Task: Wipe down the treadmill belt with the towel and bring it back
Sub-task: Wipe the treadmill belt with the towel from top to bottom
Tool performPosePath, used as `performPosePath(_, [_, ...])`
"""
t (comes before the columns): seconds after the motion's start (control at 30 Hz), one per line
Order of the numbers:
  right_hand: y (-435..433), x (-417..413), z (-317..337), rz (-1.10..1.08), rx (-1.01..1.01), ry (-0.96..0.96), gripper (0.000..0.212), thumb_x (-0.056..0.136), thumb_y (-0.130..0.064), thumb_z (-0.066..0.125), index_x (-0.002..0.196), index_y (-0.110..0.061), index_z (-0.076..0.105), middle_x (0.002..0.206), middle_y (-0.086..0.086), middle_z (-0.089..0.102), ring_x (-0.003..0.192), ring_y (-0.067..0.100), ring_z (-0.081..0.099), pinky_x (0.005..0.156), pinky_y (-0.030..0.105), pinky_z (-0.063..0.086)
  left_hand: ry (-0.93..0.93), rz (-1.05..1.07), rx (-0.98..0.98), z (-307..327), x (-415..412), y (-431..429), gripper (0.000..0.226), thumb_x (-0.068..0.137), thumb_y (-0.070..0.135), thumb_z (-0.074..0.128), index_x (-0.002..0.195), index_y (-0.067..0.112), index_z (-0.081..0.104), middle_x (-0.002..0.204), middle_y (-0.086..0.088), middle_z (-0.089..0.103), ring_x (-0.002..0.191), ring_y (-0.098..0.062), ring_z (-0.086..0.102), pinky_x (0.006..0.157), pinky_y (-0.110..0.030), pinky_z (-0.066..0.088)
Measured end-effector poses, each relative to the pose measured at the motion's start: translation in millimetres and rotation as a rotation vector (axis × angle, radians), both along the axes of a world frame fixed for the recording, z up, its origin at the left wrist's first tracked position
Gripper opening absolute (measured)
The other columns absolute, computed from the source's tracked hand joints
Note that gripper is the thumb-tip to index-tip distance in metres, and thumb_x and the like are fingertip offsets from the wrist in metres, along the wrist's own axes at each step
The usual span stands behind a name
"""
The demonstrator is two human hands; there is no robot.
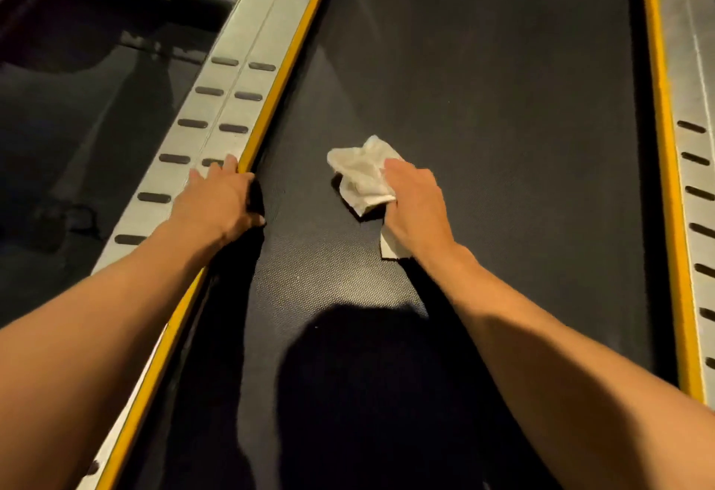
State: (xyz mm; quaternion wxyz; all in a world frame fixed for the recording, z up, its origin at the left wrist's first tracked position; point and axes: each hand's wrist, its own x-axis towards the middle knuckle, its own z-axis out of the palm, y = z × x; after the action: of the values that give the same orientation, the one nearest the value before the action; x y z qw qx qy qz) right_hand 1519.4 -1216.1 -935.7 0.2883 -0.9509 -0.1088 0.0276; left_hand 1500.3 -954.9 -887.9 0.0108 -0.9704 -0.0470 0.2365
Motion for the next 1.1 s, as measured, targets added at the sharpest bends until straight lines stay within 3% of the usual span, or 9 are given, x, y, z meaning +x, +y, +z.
performPosePath(0.1, [19, -15, 7, 0.141, -0.214, -0.027, 0.024, 0.072, -0.007, 0.056, 0.090, -0.023, 0.057, 0.104, -0.003, 0.060, 0.091, 0.032, 0.050, 0.066, 0.036, 0.030, 0.066, -0.012, -0.006, -5, -5, 4, 0.079, 0.072, 0.044, 0.079, 0.140, 0.019, 0.048, 0.150, -0.013, 0.015, 0.132, -0.036, 0.034, 0.104, -0.050, 0.042])
performPosePath(0.23, [30, -54, 8, 0.487, -0.076, 0.050, 0.030, 0.073, -0.006, 0.057, 0.096, -0.025, 0.052, 0.101, -0.005, 0.058, 0.083, 0.020, 0.041, 0.064, 0.033, 0.035, 0.043, -0.019, 0.008, 0, -5, 1, 0.085, 0.071, 0.042, 0.081, 0.144, 0.024, 0.041, 0.152, -0.013, 0.017, 0.135, -0.035, 0.032, 0.105, -0.047, 0.042])
performPosePath(0.43, [41, 2, 32, 0.036, -0.093, 0.008, 0.022, 0.082, -0.005, 0.046, 0.096, -0.022, 0.039, 0.098, 0.000, 0.043, 0.089, 0.027, 0.042, 0.071, 0.043, 0.044, 0.028, 0.029, -0.124, 0, -10, 14, 0.101, 0.078, 0.023, 0.078, 0.153, 0.020, 0.009, 0.158, -0.016, 0.014, 0.132, -0.040, 0.040, 0.104, -0.050, 0.040])
performPosePath(0.57, [60, -55, 19, 0.341, -0.013, 0.045, 0.019, 0.091, -0.033, 0.039, 0.091, -0.047, 0.052, 0.100, 0.004, 0.051, 0.089, 0.025, 0.050, 0.079, 0.039, 0.042, -0.030, 0.077, -0.183, 3, -14, 20, 0.086, 0.091, 0.013, 0.062, 0.153, 0.022, 0.003, 0.157, -0.019, 0.021, 0.126, -0.041, 0.047, 0.102, -0.047, 0.039])
performPosePath(0.63, [65, -82, 18, 0.550, 0.057, 0.091, 0.041, 0.086, -0.011, 0.041, 0.108, -0.041, 0.058, 0.106, -0.004, 0.059, 0.087, 0.015, 0.044, 0.079, 0.031, 0.040, -0.030, 0.090, -0.180, 3, -15, 19, 0.088, 0.091, 0.009, 0.061, 0.154, 0.024, 0.002, 0.159, -0.016, 0.014, 0.131, -0.039, 0.043, 0.105, -0.045, 0.037])
performPosePath(0.73, [63, -39, 13, 0.336, 0.154, 0.035, 0.048, 0.081, -0.002, 0.040, 0.116, -0.027, 0.061, 0.104, -0.003, 0.065, 0.089, 0.017, 0.050, 0.075, 0.016, 0.032, -0.022, 0.116, -0.200, 2, -15, 20, 0.091, 0.089, 0.000, 0.058, 0.155, 0.027, 0.002, 0.161, -0.012, 0.006, 0.137, -0.037, 0.037, 0.108, -0.044, 0.035])
performPosePath(0.87, [76, 1, 22, 0.091, 0.048, 0.009, 0.020, 0.089, -0.003, 0.041, 0.102, -0.008, 0.055, 0.090, 0.002, 0.053, 0.082, 0.019, 0.049, 0.069, 0.021, 0.041, -0.043, 0.134, -0.231, 2, -13, 22, 0.086, 0.091, 0.000, 0.055, 0.155, 0.028, 0.005, 0.161, -0.010, 0.010, 0.137, -0.038, 0.035, 0.108, -0.045, 0.036])
performPosePath(1.0, [97, -63, 26, 0.642, 0.244, -0.077, 0.007, 0.086, -0.011, 0.041, 0.086, -0.006, 0.046, 0.074, 0.004, 0.041, 0.067, 0.020, 0.040, 0.061, 0.038, 0.031, -0.071, 0.143, -0.238, 0, -12, 25, 0.077, 0.095, 0.006, 0.052, 0.155, 0.030, 0.009, 0.160, -0.009, 0.016, 0.140, -0.036, 0.031, 0.111, -0.043, 0.031])
performPosePath(1.1, [88, -66, 4, 0.935, -0.053, -0.178, 0.050, 0.074, -0.013, 0.036, 0.118, -0.012, 0.059, 0.092, 0.000, 0.047, 0.081, 0.017, 0.038, 0.064, 0.029, 0.037, -0.089, 0.167, -0.270, -1, -13, 28, 0.077, 0.094, 0.003, 0.052, 0.154, 0.032, 0.013, 0.160, -0.007, 0.017, 0.142, -0.034, 0.027, 0.111, -0.043, 0.031])
